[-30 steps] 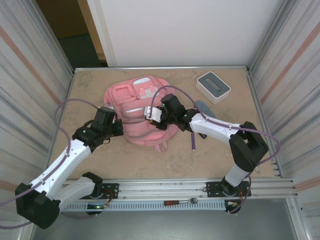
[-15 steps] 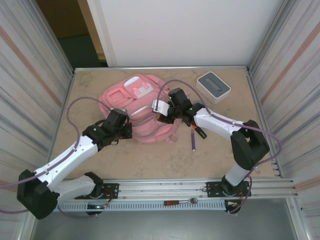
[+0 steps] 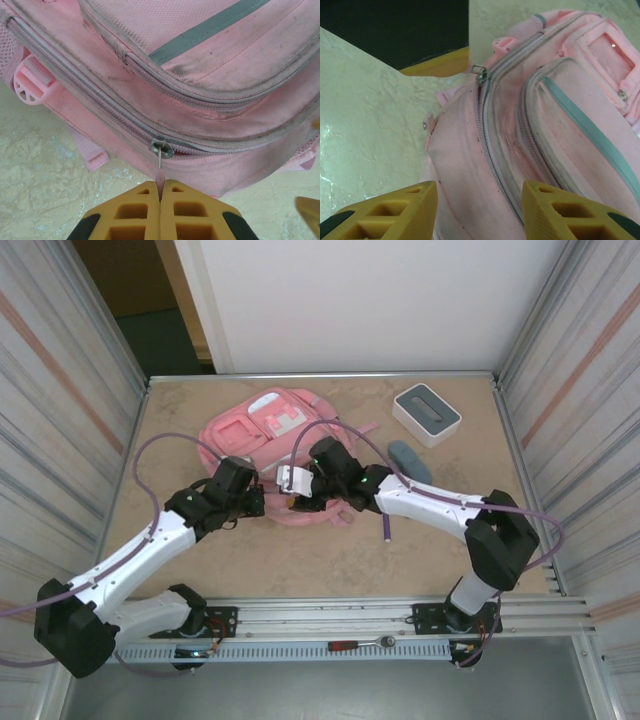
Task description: Pack the student bag
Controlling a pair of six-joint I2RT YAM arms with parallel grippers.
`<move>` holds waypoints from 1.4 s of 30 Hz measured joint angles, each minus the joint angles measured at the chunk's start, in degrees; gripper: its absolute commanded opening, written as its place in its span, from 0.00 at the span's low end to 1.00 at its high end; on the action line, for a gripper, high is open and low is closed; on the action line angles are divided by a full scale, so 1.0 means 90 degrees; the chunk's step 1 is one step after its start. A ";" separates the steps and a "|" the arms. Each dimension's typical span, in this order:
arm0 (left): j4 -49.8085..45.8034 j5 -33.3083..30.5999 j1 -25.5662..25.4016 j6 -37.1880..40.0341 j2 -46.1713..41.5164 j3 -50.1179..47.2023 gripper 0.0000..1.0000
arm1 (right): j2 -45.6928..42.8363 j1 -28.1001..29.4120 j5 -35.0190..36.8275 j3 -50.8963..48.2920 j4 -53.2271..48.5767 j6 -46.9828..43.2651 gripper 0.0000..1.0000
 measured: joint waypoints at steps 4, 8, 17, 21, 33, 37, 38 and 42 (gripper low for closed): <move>-0.0002 0.0002 0.0000 -0.0002 -0.0017 0.0000 0.00 | 0.0340 0.0022 0.0228 0.0063 0.0216 -0.0002 0.39; 0.0000 0.0044 0.0044 0.0000 -0.0017 0.0000 0.00 | 0.0532 0.0058 0.0495 0.0083 0.0525 -0.0019 0.38; 0.0002 0.0240 0.0427 0.0002 -0.0262 -0.0027 0.00 | 0.0614 0.0233 0.0976 0.0046 0.1076 -0.0313 0.06; 0.0041 0.0486 0.0865 0.0087 -0.0413 -0.0114 0.00 | 0.0573 0.0228 0.0971 -0.0202 0.1367 -0.0335 0.05; 0.0117 0.0270 0.2703 0.0437 -0.0335 -0.0214 0.00 | 0.0090 -0.0304 0.0529 -0.0848 0.1375 -0.0311 0.05; 0.0245 0.0539 0.2574 0.0510 -0.0444 -0.0418 0.00 | 0.0090 -0.0333 0.0469 -0.0848 0.1355 -0.0202 0.05; 0.0342 0.0690 0.2465 0.0537 -0.0527 -0.0534 0.03 | 0.0090 -0.0345 0.0440 -0.0848 0.1353 -0.0143 0.05; 0.0903 0.1460 0.1999 0.0622 -0.0957 -0.1195 0.36 | 0.0090 -0.0420 0.0262 -0.0845 0.1350 0.0032 0.05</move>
